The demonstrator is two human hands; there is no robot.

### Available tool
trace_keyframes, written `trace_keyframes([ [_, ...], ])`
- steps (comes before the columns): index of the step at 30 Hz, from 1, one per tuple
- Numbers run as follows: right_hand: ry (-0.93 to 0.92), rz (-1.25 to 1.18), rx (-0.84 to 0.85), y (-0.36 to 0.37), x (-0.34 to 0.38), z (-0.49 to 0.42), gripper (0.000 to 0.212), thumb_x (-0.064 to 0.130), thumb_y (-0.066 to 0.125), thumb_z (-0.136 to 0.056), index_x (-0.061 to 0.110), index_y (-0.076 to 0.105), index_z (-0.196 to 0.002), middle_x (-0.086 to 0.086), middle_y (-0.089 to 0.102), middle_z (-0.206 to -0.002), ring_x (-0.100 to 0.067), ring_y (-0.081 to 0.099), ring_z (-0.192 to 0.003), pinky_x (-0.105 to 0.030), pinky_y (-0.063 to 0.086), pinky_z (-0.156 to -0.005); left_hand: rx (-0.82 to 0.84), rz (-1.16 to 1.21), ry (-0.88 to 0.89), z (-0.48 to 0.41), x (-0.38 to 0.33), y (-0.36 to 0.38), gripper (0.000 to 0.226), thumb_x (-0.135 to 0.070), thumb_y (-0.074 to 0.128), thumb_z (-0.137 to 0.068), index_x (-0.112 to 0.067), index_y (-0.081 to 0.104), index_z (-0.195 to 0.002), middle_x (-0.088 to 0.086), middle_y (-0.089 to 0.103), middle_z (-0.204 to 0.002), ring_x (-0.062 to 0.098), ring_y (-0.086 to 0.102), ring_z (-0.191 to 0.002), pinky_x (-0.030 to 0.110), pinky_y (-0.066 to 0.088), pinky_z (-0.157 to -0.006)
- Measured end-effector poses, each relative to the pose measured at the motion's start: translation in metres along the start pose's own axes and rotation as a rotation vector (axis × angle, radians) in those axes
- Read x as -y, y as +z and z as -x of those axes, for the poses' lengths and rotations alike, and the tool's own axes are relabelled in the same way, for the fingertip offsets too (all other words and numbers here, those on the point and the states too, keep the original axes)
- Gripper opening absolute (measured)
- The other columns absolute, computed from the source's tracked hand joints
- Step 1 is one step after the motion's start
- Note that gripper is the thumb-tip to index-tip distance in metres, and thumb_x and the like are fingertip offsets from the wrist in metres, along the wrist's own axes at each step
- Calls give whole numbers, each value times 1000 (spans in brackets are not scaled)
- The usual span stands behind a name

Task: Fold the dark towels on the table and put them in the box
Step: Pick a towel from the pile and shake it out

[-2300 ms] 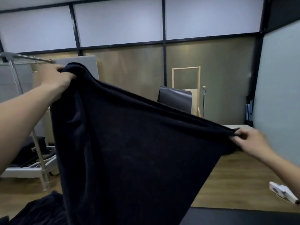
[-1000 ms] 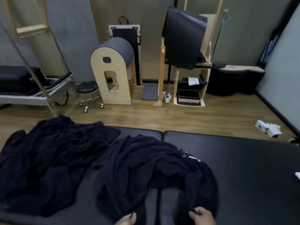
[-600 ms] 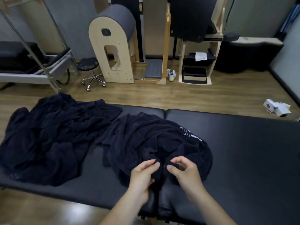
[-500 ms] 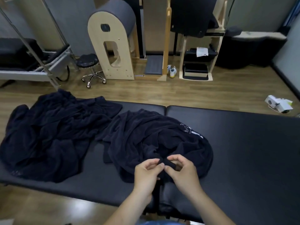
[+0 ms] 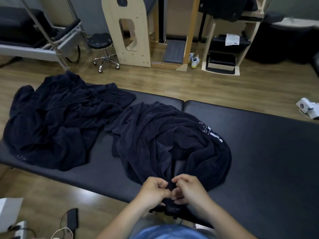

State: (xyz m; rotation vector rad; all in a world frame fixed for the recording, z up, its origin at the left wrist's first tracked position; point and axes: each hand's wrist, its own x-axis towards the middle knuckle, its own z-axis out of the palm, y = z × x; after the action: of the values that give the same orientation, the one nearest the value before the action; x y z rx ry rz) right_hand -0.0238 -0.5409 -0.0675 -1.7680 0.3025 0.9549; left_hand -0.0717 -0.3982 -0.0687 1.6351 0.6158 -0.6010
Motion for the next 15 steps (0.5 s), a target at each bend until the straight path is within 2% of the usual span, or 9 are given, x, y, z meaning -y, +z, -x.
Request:
trace_keyframes([
  [2,-264,405,-98,-7,-2,-10,22,12,52,-87,20,71,-97,7,65,-80,-12,66,-74,-29,54,-76,62,-22,55,5,5,1,13,-12,63,-55,-15,59,-67,3,48,-63,15,44,-62,27,36,-55],
  [4,-504,771,-40,-11,4,-18,28,25,50,-83,26,73,-99,16,60,-100,-6,53,-97,-24,41,-91,83,-79,123,13,12,-2,13,-11,58,-55,-19,60,-64,-3,52,-62,11,45,-62,27,32,-57],
  [6,-558,1034,102,-14,13,-29,37,33,42,-83,29,73,-102,18,60,-114,-7,46,-112,-31,31,-102,13,-261,277,23,20,-10,3,-19,51,-57,-20,53,-59,-8,45,-59,7,42,-58,27,31,-56],
  [8,-547,1234,250,-15,19,-38,38,35,41,-89,32,68,-115,13,60,-123,-12,50,-118,-40,26,-108,-130,-447,459,36,25,-27,7,-19,45,-59,-17,50,-63,-6,43,-62,7,43,-57,26,30,-56],
  [10,-539,1338,364,-13,24,-47,45,36,42,-94,37,50,-138,8,53,-135,-17,49,-124,-40,30,-105,-210,-424,555,49,25,-43,17,-5,44,-57,-20,50,-64,-12,45,-67,4,48,-61,20,32,-57],
  [12,-557,1385,437,-5,34,-53,60,37,42,-97,39,23,-153,3,47,-141,-24,48,-128,-39,38,-99,-282,-357,607,58,25,-58,31,6,44,-55,-22,50,-66,-14,51,-73,1,51,-67,16,37,-62],
  [15,-575,1387,408,14,56,-68,79,40,46,-97,41,-8,-155,-5,43,-144,-33,51,-121,-36,42,-89,-422,-215,593,67,28,-81,35,-2,46,-61,-32,56,-76,-14,60,-78,-4,55,-74,17,42,-68],
])
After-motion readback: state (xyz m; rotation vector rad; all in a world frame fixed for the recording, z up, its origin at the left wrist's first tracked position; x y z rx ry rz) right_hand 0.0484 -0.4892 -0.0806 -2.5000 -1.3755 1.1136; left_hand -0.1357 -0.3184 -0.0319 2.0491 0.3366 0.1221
